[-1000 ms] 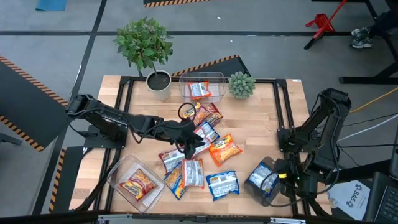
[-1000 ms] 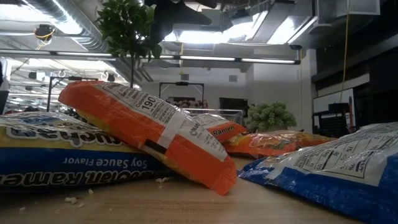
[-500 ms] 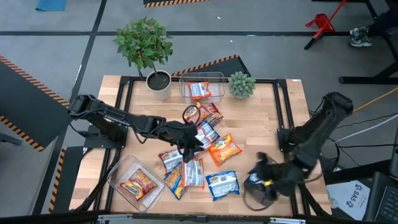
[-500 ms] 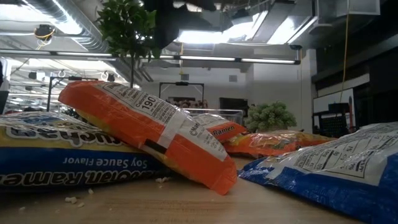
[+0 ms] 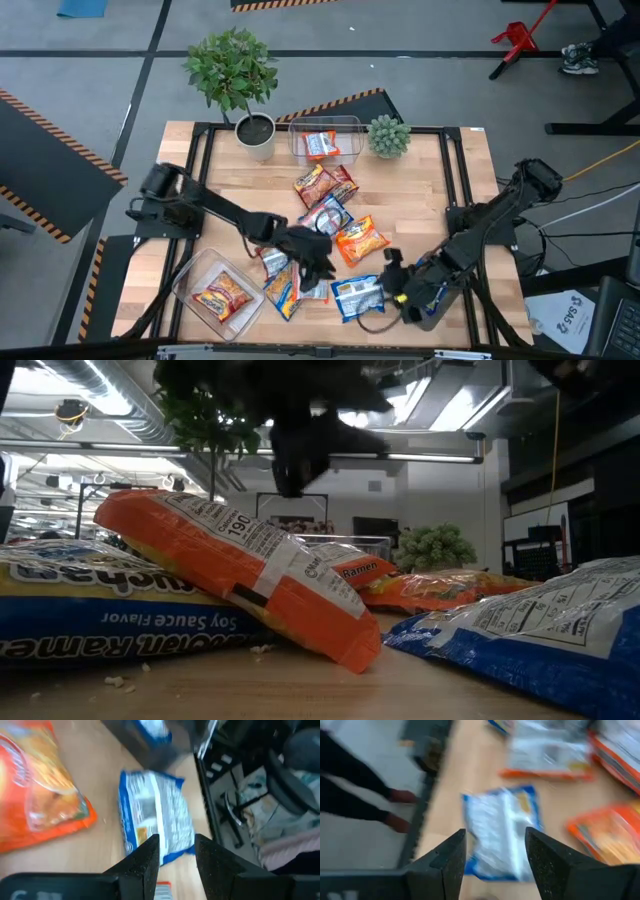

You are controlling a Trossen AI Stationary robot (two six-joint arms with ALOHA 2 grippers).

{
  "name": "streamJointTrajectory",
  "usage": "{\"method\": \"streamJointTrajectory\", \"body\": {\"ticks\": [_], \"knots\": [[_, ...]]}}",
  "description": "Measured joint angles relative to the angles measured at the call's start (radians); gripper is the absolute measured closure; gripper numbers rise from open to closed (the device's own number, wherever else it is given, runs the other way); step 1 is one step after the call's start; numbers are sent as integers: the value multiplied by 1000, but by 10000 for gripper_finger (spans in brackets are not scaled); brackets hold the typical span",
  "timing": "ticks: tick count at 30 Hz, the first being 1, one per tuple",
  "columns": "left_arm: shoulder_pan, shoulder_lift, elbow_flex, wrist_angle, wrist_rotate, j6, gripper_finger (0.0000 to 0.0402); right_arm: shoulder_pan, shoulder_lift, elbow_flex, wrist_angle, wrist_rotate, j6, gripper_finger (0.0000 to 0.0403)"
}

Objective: Sort Maruchan noodles
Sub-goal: Put the blue noodle pack into the black bin

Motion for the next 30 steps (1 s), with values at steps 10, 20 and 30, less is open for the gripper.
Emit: {"method": "streamJointTrajectory", "body": {"ticks": [10,20,30], "knots": [[-85,164,56,45,-11,57,362,-13,0,33,-212,11,247,217],[-108,288,265,-216,-152,169,400,-19,5,34,-235,80,386,217],[-104,361,332,-331,-147,173,401,-94,8,34,-240,45,479,216]]}}
